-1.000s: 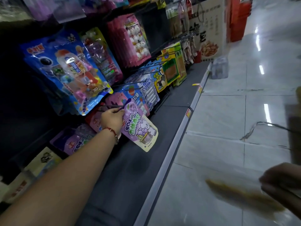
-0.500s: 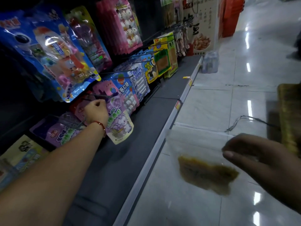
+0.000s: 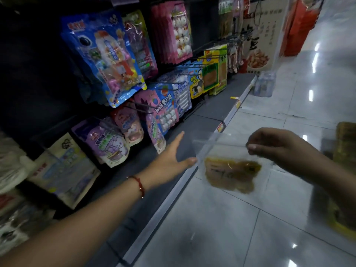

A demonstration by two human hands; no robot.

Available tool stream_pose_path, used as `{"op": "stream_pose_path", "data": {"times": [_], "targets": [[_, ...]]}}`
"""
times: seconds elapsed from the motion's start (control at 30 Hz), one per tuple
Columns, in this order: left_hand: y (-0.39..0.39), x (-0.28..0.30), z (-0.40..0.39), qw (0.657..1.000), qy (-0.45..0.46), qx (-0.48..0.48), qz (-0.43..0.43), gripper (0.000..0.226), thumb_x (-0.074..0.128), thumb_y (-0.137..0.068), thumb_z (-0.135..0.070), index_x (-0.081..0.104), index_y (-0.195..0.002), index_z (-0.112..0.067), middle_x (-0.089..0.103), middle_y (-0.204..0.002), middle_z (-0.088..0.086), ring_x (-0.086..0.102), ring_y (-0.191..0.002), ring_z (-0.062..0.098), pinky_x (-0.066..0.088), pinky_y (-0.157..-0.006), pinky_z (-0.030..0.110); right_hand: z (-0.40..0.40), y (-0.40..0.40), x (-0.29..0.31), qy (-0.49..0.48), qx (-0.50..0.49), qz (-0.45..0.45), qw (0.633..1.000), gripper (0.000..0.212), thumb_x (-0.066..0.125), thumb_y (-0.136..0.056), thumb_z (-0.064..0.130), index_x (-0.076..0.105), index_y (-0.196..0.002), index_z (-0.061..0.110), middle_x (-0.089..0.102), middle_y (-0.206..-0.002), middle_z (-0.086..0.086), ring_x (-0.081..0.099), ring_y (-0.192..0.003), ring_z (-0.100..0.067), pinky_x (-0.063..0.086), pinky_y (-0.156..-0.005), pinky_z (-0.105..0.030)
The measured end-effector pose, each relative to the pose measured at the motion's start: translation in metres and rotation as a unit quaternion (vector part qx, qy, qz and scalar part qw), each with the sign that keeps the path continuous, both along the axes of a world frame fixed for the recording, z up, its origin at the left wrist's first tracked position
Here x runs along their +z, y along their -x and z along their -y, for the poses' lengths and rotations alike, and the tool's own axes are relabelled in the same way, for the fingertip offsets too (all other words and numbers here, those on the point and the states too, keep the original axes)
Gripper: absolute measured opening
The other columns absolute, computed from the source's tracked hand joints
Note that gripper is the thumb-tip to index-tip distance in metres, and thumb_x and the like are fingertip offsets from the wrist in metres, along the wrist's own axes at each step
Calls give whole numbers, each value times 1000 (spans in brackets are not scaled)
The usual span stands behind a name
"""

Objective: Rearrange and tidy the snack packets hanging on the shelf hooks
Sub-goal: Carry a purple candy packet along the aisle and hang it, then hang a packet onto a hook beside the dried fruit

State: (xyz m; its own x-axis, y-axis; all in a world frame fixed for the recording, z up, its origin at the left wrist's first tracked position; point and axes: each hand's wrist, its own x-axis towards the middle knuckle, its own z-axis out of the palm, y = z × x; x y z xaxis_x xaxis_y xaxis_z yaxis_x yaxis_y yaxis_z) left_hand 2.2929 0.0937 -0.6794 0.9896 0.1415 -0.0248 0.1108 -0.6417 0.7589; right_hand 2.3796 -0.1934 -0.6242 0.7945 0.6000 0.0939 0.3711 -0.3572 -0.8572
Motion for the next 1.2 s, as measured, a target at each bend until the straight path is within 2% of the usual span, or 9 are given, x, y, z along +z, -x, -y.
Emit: {"op": "stream_pose_path", "data": {"times": [0.07, 0.17, 0.27, 0.43, 0.6, 0.67, 0.83, 1.03, 1.2], "targets": [[14, 13, 18, 994, 106, -14, 0, 91, 75, -78, -53, 24, -152, -37, 41, -148, -15, 38, -135, 0, 32, -113, 29, -13, 0, 18, -10, 35, -4, 999, 5, 64, -89, 8, 68, -92, 11, 72, -83, -7, 67, -76, -11, 52, -70, -22], [33, 32, 23, 977, 191, 63, 65, 67, 79, -75, -40, 52, -134, -27, 68, -107, -3, 65, -102, 8, 51, -92, 28, -37, -2, 38, -40, 52, -2, 998, 5, 64, -90, 7, 65, -92, 2, 71, -81, -12, 62, -72, -17, 50, -70, -26], [64, 47, 15, 960, 216, 140, 109, 27, 76, -84, -23, 66, -109, -20, 70, -99, 0, 66, -89, 10, 52, -74, 22, -68, 1, 49, -73, 70, -1, 995, 4, 65, -90, 8, 65, -86, 7, 69, -72, -5, 61, -67, -14, 51, -67, -28], [135, 65, 7, 933, 244, 232, 129, 22, 71, -88, -16, 66, -106, -3, 68, -91, 10, 63, -77, 13, 50, -64, 27, -131, 32, 52, -101, 128, 48, 985, 8, 66, -90, 6, 63, -82, 9, 64, -75, -14, 58, -64, -15, 48, -62, -28], [196, 80, -9, 924, 191, 302, 138, 19, 65, -89, -40, 69, -87, -22, 67, -80, -10, 62, -74, 1, 46, -68, 19, -176, 76, 55, -101, 197, 89, 971, 11, 71, -86, 16, 64, -79, 20, 68, -79, -7, 61, -69, -12, 48, -69, -29], [214, 72, -13, 904, 202, 329, 186, 15, 64, -91, -32, 69, -93, -19, 68, -84, -11, 63, -77, -2, 46, -68, 13, -188, 92, 46, -90, 207, 97, 969, 9, 70, -81, 30, 65, -77, 23, 68, -78, 1, 64, -75, -14, 48, -72, -33], [254, 52, -43, 884, 147, 396, 200, 7, 75, -86, -21, 71, -88, -15, 73, -87, 5, 67, -81, 16, 53, -75, 34, -230, 137, 9, -102, 184, 73, 975, 17, 67, -89, 17, 62, -76, 25, 64, -77, 4, 60, -76, -11, 44, -69, -31], [319, 70, -73, 885, 112, 412, 183, 34, 71, -77, -46, 73, -88, -14, 72, -79, -4, 67, -74, 10, 52, -69, 26, -273, 198, -1, -105, 255, 55, 960, 11, 65, -91, 21, 62, -80, 24, 64, -80, 9, 59, -78, 0, 41, -63, -10], [350, 68, -85, 874, 115, 430, 194, 9, 75, -85, -14, 73, -90, -21, 74, -90, -2, 71, -87, 18, 58, -83, 38, -290, 229, -3, -103, 304, 37, 946, 9, 66, -90, 17, 65, -82, 19, 66, -80, 9, 60, -77, 1, 42, -64, -7]]}}
